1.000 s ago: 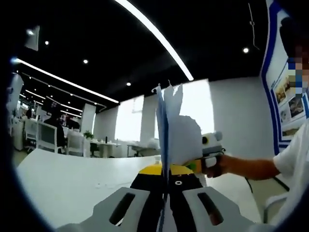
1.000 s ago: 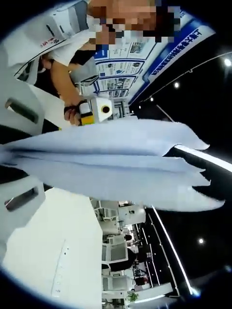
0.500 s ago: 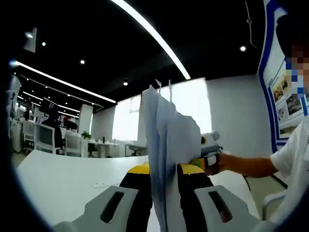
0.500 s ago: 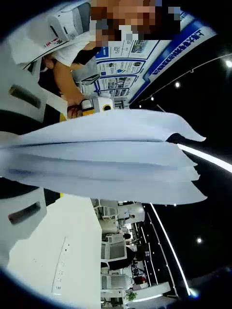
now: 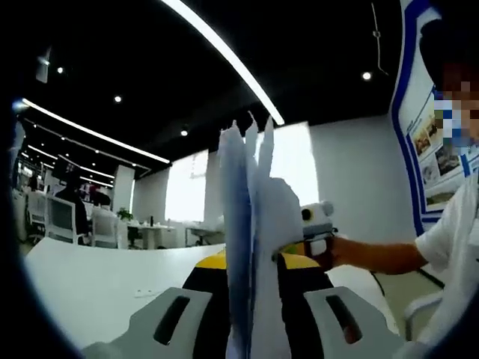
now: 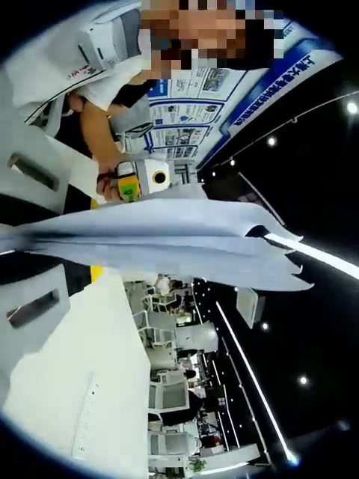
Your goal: Organize the stack of printing papers by aligning and flattening the scattered papers on the table
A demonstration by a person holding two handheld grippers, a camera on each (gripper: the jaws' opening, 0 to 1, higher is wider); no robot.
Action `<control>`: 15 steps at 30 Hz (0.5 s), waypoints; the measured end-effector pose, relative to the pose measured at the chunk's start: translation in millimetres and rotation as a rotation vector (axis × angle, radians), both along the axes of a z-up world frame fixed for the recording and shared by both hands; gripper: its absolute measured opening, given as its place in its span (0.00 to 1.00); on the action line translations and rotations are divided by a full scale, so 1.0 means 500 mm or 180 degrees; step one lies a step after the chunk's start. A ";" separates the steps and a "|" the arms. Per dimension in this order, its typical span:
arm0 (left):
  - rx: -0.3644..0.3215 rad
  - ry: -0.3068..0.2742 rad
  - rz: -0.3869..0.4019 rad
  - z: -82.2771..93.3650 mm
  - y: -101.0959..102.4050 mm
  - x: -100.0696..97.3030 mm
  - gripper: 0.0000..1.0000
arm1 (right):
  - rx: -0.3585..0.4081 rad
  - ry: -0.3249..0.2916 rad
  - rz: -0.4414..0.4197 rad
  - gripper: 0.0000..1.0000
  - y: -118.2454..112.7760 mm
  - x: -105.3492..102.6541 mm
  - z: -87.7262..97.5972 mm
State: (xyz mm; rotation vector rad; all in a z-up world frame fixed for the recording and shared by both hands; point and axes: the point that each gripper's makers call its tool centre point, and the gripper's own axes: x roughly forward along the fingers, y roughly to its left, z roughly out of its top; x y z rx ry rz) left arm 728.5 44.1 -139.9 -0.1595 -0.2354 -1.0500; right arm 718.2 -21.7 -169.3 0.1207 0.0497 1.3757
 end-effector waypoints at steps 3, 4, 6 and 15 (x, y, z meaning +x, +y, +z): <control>0.0004 0.0063 -0.0042 0.004 -0.008 0.008 0.23 | -0.0003 -0.0022 0.0045 0.00 0.000 -0.003 0.004; 0.0004 0.0074 -0.0050 0.005 -0.011 0.008 0.18 | 0.0008 -0.0032 0.0054 0.00 0.000 -0.004 0.007; 0.0031 0.0074 -0.0054 0.007 -0.013 0.008 0.08 | 0.0010 -0.0058 0.0053 0.00 -0.001 -0.007 0.009; 0.0053 0.0024 -0.0131 0.009 -0.022 0.001 0.06 | 0.0040 -0.0062 0.0050 0.00 -0.012 -0.004 0.010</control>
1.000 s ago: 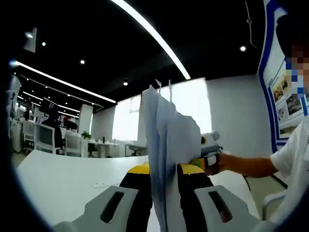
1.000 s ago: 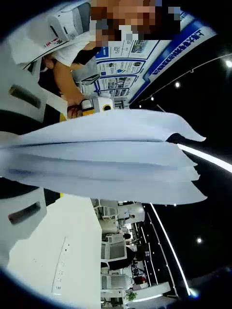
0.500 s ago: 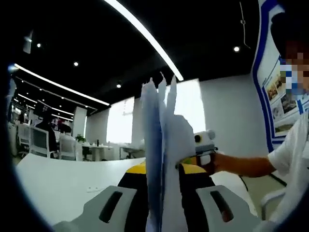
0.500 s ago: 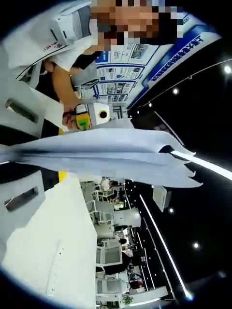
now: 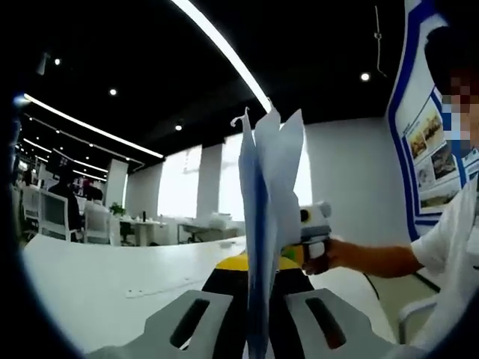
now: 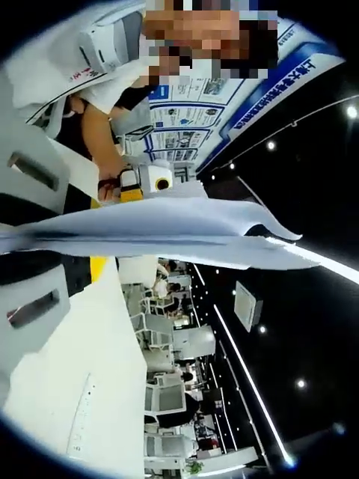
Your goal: Organize the stack of printing papers by aligning and flattening the scattered papers on the table
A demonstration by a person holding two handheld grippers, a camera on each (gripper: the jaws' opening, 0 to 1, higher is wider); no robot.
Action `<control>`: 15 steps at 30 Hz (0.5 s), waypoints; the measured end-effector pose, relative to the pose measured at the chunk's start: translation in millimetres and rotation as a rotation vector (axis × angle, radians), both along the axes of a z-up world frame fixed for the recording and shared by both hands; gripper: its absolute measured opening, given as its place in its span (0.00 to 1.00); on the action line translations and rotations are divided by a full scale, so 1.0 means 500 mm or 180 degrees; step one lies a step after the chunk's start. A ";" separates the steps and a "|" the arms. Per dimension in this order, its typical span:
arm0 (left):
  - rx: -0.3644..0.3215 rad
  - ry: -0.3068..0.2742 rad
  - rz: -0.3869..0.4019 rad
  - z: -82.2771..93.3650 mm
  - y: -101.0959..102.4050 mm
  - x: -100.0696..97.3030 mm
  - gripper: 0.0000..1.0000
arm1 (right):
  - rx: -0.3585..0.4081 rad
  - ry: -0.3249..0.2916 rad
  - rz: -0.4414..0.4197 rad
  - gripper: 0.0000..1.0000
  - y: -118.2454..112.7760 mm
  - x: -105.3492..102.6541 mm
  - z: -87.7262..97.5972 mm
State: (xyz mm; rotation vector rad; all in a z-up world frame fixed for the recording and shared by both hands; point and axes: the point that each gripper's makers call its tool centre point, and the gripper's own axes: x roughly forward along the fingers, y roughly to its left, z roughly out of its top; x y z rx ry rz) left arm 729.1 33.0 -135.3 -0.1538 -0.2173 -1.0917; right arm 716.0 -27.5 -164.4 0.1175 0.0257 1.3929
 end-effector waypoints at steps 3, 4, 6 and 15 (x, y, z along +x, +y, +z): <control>-0.0044 -0.0046 0.0033 0.008 0.010 -0.004 0.06 | 0.0039 -0.0048 -0.0014 0.09 -0.004 0.004 -0.002; -0.0073 -0.0023 0.0021 0.012 0.012 -0.005 0.06 | 0.0045 -0.0009 -0.0040 0.14 -0.006 0.009 -0.005; -0.0127 -0.0023 0.0043 0.023 0.019 -0.003 0.06 | 0.0094 0.0042 -0.0047 0.15 -0.010 0.012 -0.012; -0.0374 -0.0156 0.0090 0.093 0.051 -0.015 0.05 | 0.0395 0.0273 -0.0333 0.29 -0.041 0.045 -0.051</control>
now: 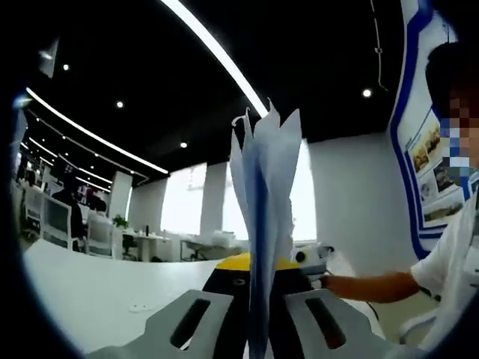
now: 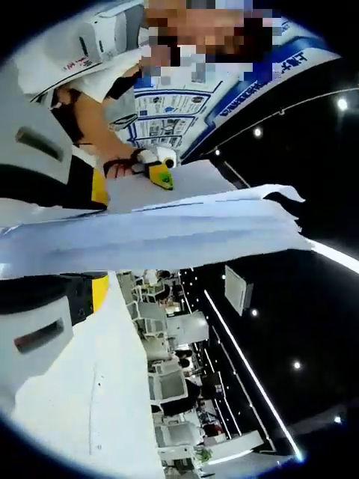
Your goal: Organize the stack of printing papers by aligning and flattening the scattered papers on the table
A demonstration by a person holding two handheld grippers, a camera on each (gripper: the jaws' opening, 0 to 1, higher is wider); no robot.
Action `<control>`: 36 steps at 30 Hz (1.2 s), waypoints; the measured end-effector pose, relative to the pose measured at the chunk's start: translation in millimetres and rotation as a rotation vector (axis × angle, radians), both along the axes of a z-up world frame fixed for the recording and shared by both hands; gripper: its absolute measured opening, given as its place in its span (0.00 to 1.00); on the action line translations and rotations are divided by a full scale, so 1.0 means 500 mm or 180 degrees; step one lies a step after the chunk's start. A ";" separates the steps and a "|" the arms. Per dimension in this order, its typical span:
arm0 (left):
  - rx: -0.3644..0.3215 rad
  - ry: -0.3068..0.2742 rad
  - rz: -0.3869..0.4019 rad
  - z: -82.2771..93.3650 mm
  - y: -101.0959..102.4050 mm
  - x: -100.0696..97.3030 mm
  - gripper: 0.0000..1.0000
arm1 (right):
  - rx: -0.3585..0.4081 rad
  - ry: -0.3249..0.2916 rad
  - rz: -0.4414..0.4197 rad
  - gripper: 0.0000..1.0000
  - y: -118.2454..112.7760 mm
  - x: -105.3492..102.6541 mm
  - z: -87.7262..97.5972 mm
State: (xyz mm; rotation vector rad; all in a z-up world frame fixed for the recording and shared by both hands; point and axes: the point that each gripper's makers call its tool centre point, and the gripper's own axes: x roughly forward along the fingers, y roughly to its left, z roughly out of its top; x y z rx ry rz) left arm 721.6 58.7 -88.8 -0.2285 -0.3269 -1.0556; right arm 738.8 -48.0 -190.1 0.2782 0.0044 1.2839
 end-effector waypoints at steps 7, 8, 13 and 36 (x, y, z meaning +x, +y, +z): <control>-0.0076 -0.0074 0.0049 0.034 0.010 0.001 0.05 | 0.0515 0.0127 -0.0013 0.29 -0.002 -0.012 -0.034; -0.0085 -0.0085 0.0044 0.039 0.011 0.002 0.05 | 0.0544 0.0139 -0.0010 0.29 0.001 -0.014 -0.041; -0.0128 -0.0114 0.0028 0.067 0.011 0.000 0.05 | 0.0798 0.0289 0.0010 0.30 0.019 -0.011 -0.055; -0.0576 -0.0300 -0.0507 0.209 -0.017 -0.094 0.05 | 0.2351 0.0339 0.0734 0.34 0.065 -0.056 0.061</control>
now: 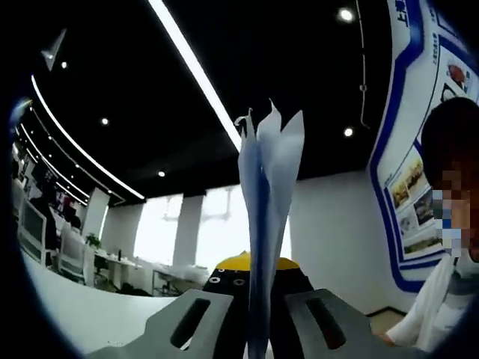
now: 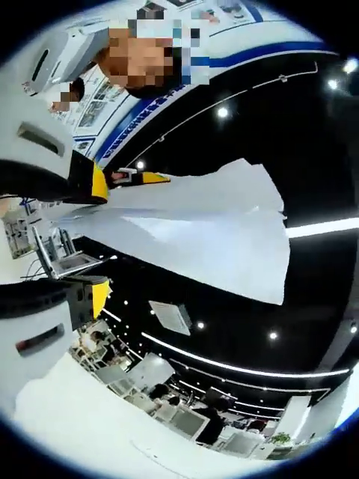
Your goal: Organize the stack of printing papers by aligning and flattening the scattered papers on the table
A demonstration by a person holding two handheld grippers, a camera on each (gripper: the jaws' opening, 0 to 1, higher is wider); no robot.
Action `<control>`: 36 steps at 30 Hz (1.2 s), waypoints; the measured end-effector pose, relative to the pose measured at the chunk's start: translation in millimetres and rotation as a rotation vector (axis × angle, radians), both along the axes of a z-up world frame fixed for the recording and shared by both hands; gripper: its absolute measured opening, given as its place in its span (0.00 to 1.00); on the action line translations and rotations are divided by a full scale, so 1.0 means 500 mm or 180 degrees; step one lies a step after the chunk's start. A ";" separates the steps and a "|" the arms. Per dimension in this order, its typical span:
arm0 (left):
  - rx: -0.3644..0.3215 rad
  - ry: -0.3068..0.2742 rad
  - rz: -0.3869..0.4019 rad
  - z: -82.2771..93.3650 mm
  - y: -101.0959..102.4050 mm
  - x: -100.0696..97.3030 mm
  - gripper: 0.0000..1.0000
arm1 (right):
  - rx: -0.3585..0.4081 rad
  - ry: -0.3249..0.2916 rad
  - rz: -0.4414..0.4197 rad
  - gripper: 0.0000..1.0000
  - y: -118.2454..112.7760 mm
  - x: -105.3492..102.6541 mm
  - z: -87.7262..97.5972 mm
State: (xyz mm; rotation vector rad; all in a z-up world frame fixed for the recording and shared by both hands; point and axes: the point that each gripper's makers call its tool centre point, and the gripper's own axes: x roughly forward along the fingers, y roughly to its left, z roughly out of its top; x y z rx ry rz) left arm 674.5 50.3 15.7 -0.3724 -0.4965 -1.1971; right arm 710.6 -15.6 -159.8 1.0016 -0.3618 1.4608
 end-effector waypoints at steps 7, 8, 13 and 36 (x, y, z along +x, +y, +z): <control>-0.0032 0.0054 -0.0052 -0.009 -0.008 -0.001 0.05 | 0.0345 -0.0261 0.0023 0.31 -0.027 -0.034 0.051; -0.0048 0.0086 -0.0071 -0.014 -0.009 0.001 0.05 | 0.0375 -0.0275 0.0022 0.31 -0.032 -0.036 0.054; -0.0047 0.0176 -0.0024 -0.042 -0.013 0.021 0.05 | 0.0471 -0.0340 0.0060 0.27 -0.048 -0.048 0.067; -0.0371 0.0533 0.0133 -0.101 0.051 0.087 0.05 | 0.0393 -0.0258 0.0128 0.11 -0.055 -0.040 0.059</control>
